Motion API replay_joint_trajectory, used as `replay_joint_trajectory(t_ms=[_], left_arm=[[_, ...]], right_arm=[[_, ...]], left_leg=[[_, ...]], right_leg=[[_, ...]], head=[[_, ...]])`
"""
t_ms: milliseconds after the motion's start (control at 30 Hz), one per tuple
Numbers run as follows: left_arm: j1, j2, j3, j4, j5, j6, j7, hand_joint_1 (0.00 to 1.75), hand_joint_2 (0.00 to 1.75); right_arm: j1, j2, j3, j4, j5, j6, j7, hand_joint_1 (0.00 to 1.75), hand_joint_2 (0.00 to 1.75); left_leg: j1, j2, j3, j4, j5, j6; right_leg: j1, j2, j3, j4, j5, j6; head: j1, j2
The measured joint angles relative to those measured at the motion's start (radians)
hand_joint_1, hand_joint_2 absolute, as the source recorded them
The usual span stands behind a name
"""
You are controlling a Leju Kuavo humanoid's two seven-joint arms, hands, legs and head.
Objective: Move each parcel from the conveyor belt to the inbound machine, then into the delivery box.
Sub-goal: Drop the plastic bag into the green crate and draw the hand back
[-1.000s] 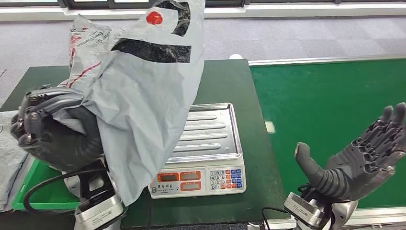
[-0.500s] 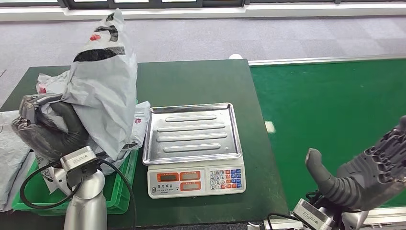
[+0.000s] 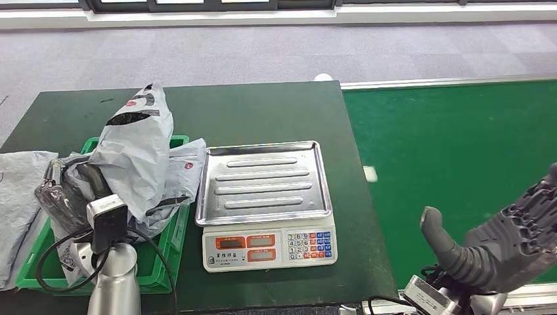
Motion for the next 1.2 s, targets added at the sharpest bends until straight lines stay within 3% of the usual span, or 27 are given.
replay_joint_trajectory(t_ms=[167, 200, 300, 333, 1033, 1133, 1200], left_arm=[[0.006, 0.000, 0.044, 0.040, 0.008, 0.000, 0.000, 1.71, 1.75], [0.006, 0.000, 0.048, 0.046, 0.008, 0.000, 0.001, 1.47, 1.75], [0.006, 0.000, 0.053, 0.061, 0.009, 0.000, 0.004, 0.22, 1.75], [0.006, 0.000, 0.053, 0.065, 0.010, 0.000, 0.003, 0.02, 1.75], [0.018, 0.000, 0.053, -0.036, 0.103, 0.000, -0.002, 0.00, 1.75], [0.029, 0.000, 0.049, -0.093, 0.173, 0.000, -0.002, 0.00, 1.75], [0.043, 0.001, 0.016, -0.143, 0.308, -0.006, -0.003, 0.00, 1.75]], right_arm=[[0.001, 0.000, 0.000, 0.000, 0.000, 0.000, 0.000, 0.00, 1.75], [0.001, 0.000, 0.000, 0.000, 0.001, 0.000, 0.000, 0.00, 1.75], [0.001, 0.000, 0.000, 0.000, 0.005, 0.000, 0.000, 0.00, 1.75], [0.001, 0.000, 0.000, 0.000, 0.006, 0.000, 0.000, 0.00, 1.75], [-0.001, 0.000, 0.000, 0.020, 0.021, 0.000, 0.000, 0.00, 1.75], [-0.002, 0.000, 0.000, 0.029, 0.022, 0.000, 0.000, 0.00, 1.75], [-0.003, 0.000, 0.000, 0.037, 0.021, 0.000, 0.000, 0.00, 1.75]], left_leg=[[0.000, 0.000, 0.000, 0.000, 0.000, 0.000], [0.000, 0.000, 0.000, 0.000, 0.000, 0.000], [0.000, 0.000, 0.000, 0.000, 0.000, 0.000], [0.000, 0.000, 0.000, 0.000, 0.000, 0.000], [0.000, -0.001, 0.000, 0.000, 0.000, 0.000], [0.000, -0.001, 0.000, 0.000, 0.000, 0.000], [0.000, -0.001, 0.000, 0.000, 0.000, 0.000]], right_leg=[[0.000, 0.000, -0.001, 0.000, 0.000, 0.000], [0.000, 0.000, 0.000, 0.000, 0.000, -0.001], [0.000, 0.000, 0.000, 0.000, 0.000, 0.000], [0.000, 0.000, 0.000, 0.000, 0.000, 0.000], [0.001, 0.000, 0.001, 0.000, 0.000, -0.001], [0.001, 0.000, 0.001, 0.000, 0.000, 0.000], [0.001, -0.001, 0.001, 0.000, 0.000, 0.000]], head=[[0.000, 0.000], [0.000, 0.000], [0.000, 0.000], [0.000, 0.000], [0.000, 0.000], [0.000, 0.000], [0.000, 0.000]])
